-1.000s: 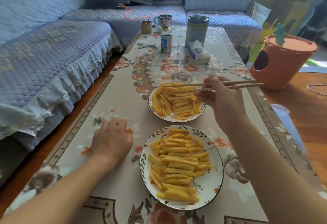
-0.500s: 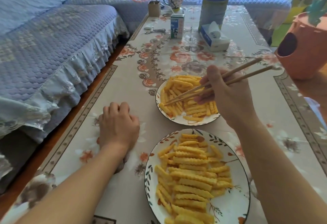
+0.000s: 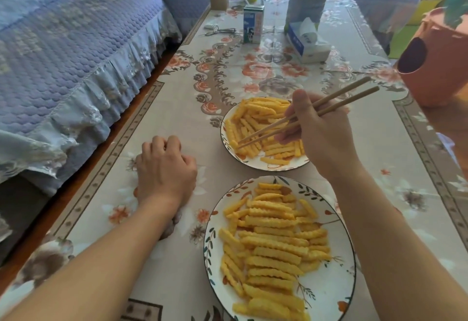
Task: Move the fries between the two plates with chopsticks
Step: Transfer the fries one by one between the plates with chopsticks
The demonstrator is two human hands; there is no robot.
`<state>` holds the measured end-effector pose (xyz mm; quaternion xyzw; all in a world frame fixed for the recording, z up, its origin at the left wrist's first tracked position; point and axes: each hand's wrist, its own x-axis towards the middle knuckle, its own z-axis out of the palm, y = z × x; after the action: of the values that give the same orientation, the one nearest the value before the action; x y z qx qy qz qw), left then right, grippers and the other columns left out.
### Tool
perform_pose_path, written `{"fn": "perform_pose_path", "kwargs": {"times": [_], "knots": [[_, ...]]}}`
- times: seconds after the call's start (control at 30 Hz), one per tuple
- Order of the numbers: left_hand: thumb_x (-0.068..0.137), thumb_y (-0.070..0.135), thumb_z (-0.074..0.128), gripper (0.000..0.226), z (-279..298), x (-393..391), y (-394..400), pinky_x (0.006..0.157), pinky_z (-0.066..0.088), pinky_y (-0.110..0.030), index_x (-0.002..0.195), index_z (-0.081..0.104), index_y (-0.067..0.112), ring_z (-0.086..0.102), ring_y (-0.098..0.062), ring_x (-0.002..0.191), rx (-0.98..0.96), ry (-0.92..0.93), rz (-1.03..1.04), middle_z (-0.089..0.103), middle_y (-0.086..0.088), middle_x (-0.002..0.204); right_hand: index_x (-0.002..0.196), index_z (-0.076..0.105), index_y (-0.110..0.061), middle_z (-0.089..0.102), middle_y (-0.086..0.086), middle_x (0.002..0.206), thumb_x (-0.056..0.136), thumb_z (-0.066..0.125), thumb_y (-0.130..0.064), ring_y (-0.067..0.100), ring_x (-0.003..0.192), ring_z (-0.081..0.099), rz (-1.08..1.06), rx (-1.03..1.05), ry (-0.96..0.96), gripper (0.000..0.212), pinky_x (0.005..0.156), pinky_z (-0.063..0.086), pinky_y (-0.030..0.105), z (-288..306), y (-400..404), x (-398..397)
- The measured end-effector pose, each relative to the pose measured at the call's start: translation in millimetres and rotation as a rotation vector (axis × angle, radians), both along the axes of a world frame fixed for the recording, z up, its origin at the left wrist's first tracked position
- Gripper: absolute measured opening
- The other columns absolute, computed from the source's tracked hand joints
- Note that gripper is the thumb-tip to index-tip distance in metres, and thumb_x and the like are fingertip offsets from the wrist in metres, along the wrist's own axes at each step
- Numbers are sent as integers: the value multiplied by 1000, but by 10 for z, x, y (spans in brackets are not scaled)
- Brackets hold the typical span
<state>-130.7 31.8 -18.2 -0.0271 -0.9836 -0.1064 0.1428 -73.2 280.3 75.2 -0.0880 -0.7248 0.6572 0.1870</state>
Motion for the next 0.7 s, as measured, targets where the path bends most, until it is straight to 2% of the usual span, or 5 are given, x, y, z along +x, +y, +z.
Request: {"fn": "perform_pose_path", "kwargs": {"times": [0.1,0.23,0.53,0.7], "knots": [[89,24,49,17,-2,5,-4,85,39,-49,100,55,13,45,-33,98,-1,-1,-2,56,-15,109,81,62,-3,66,9,55,107,50,-32,28,48,68,6,-76,-19,41,48,60,36,135,132,32],[89,24,49,16,2,9,12,87,39,-49,100,53,13,45,-34,99,2,-10,-4,55,-15,109,75,61,-3,61,10,50,107,49,-35,27,43,64,152,-104,-143,46,42,53,30,281,259,90],[88,24,51,15,9,12,18,88,39,-49,99,54,14,45,-34,101,13,-24,6,55,-16,109,75,61,-3,63,9,50,105,53,-37,29,44,65,189,253,-232,46,42,51,31,480,328,213],[88,23,51,17,14,18,15,87,40,-49,101,55,13,45,-35,100,9,-28,8,55,-16,110,78,64,-2,62,6,50,103,59,-31,27,44,65,176,292,-186,39,43,53,31,483,342,238]]}}
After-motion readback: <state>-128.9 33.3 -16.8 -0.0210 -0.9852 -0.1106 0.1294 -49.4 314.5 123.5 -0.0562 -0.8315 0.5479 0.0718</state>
